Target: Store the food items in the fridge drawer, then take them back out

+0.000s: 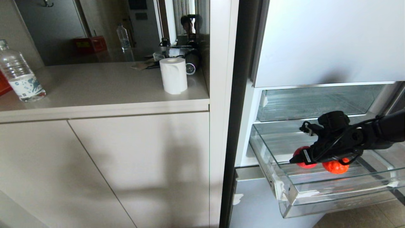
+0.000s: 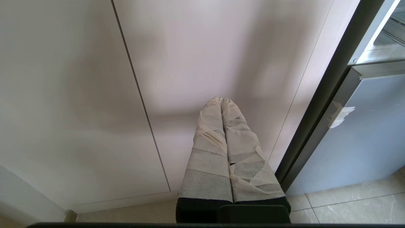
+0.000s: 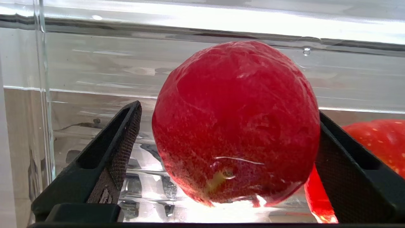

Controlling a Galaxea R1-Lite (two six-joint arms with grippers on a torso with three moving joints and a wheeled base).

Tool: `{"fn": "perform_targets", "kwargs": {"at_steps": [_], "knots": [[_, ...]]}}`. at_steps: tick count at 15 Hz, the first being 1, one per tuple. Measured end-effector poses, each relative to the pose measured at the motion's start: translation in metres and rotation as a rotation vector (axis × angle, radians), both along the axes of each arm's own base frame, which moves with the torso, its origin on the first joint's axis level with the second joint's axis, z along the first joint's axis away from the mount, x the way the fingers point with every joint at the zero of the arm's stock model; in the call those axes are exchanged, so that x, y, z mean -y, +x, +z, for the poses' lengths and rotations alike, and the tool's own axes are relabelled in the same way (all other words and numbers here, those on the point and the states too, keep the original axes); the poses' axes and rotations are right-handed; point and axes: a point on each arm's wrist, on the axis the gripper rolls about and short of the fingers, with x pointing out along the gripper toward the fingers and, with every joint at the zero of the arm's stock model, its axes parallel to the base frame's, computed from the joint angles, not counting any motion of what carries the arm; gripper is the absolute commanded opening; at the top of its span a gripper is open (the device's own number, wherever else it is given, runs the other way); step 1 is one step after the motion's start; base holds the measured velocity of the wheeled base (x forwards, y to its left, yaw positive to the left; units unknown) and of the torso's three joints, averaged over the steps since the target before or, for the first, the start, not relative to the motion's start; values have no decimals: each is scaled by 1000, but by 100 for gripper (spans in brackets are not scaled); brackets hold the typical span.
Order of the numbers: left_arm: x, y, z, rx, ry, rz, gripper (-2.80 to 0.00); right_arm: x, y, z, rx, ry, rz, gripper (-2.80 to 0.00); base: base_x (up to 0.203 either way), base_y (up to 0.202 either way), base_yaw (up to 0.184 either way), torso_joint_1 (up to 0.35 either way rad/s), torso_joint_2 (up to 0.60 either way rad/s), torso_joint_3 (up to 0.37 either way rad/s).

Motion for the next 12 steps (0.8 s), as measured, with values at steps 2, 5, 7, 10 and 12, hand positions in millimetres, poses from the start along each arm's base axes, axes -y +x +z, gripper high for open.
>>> {"fn": "perform_targets", "kwargs": {"at_steps": [2,5,7,10,12], "knots": [[0,0,0,0,0,0,-280,0,2,-1,10,2,-3,-280,0,0,0,0,0,0],[0,0,0,0,0,0,-280,0,3,-2,13,1,-4,-280,0,0,0,0,0,0],[0,0,0,0,0,0,-280,0,4,-3,13,1,-4,-280,0,0,0,0,0,0],[0,0,0,0,0,0,-280,0,3,-2,14,1,-5,-280,0,0,0,0,0,0],[0,0,0,0,0,0,-280,0,-3,7,29,1,-5,-280,0,0,0,0,0,0]]}}
